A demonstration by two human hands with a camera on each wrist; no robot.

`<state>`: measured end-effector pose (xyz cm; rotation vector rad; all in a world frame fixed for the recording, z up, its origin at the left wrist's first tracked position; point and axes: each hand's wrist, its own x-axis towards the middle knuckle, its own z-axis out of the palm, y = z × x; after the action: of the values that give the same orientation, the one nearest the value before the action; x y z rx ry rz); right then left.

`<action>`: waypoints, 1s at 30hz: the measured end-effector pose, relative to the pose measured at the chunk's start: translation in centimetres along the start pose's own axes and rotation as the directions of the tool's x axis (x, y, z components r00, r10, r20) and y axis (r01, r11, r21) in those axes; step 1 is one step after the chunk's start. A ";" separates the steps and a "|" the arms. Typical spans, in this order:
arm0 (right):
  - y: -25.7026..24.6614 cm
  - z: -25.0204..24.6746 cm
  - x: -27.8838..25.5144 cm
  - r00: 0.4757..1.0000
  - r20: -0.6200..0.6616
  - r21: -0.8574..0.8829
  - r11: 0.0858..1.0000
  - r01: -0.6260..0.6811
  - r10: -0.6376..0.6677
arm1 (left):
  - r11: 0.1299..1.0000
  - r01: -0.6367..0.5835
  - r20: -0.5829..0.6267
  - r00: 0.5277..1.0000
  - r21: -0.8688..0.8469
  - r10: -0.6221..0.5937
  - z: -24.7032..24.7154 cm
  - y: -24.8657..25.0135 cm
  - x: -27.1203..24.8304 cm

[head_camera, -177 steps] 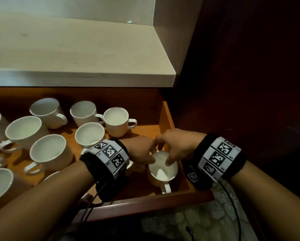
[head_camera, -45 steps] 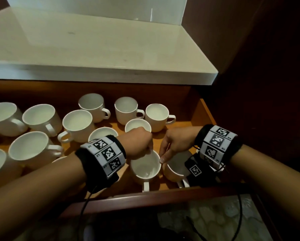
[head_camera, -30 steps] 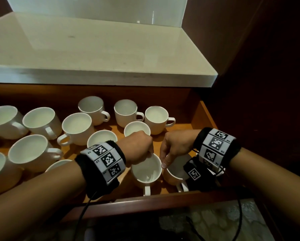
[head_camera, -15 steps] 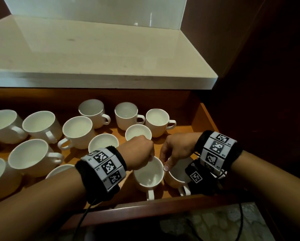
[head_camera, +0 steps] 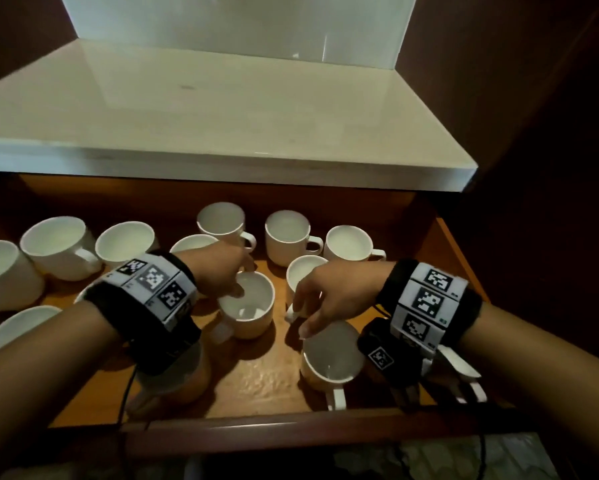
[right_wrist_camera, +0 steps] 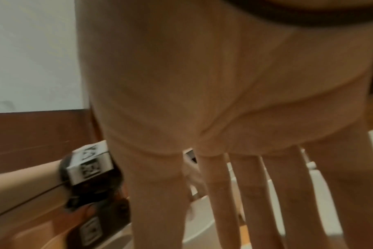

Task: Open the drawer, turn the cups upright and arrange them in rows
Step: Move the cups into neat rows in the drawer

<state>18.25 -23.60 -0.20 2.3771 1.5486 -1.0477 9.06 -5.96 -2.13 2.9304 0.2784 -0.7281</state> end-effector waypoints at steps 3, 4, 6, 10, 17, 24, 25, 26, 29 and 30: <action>-1.3 0.4 1.0 1.000 0.019 -0.033 0.999 0.017 -0.017 | 0.998 -0.010 -0.023 1.000 0.060 0.012 0.3 0.2 0.1; -1.4 0.6 1.3 0.999 0.029 -0.043 0.999 0.018 -0.017 | 0.997 -0.014 -0.013 1.000 0.074 0.015 0.5 0.2 0.1; -1.5 0.9 1.7 0.998 0.054 -0.065 0.998 0.027 -0.023 | 1.000 -0.011 0.048 0.999 0.025 0.010 1.0 0.4 -0.1; -1.3 1.7 1.6 0.997 0.082 -0.082 0.996 0.019 -0.012 | 0.992 -0.054 0.143 0.987 -0.117 0.071 1.9 1.5 -0.7; -0.9 2.2 1.5 0.995 0.095 -0.016 1.000 0.006 -0.004 | 0.988 -0.151 0.144 0.978 -0.011 0.151 2.5 2.5 -1.1; -0.8 2.4 1.5 0.996 0.088 0.011 1.000 0.010 -0.011 | 0.981 -0.192 0.149 0.971 0.012 0.188 2.4 2.8 -1.4; -0.8 2.4 1.5 0.996 0.086 0.013 1.000 0.012 -0.013 | 0.982 -0.190 0.143 0.972 0.008 0.187 2.4 2.9 -1.5; -0.8 2.4 1.5 0.996 0.084 0.013 1.000 0.014 -0.015 | 0.982 -0.189 0.136 0.973 0.007 0.186 2.4 2.9 -1.5; -0.8 2.4 1.6 0.996 0.085 0.004 1.000 0.021 -0.021 | 0.984 -0.180 0.135 0.975 -0.001 0.178 2.4 3.0 -1.5; -0.8 2.3 1.6 0.996 0.087 0.000 1.000 0.025 -0.025 | 0.984 -0.178 0.136 0.975 -0.009 0.177 2.4 3.1 -1.5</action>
<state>16.82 -23.05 -2.72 2.2840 1.5521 -1.1387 7.27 -9.55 -3.33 2.8429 0.0020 -0.8960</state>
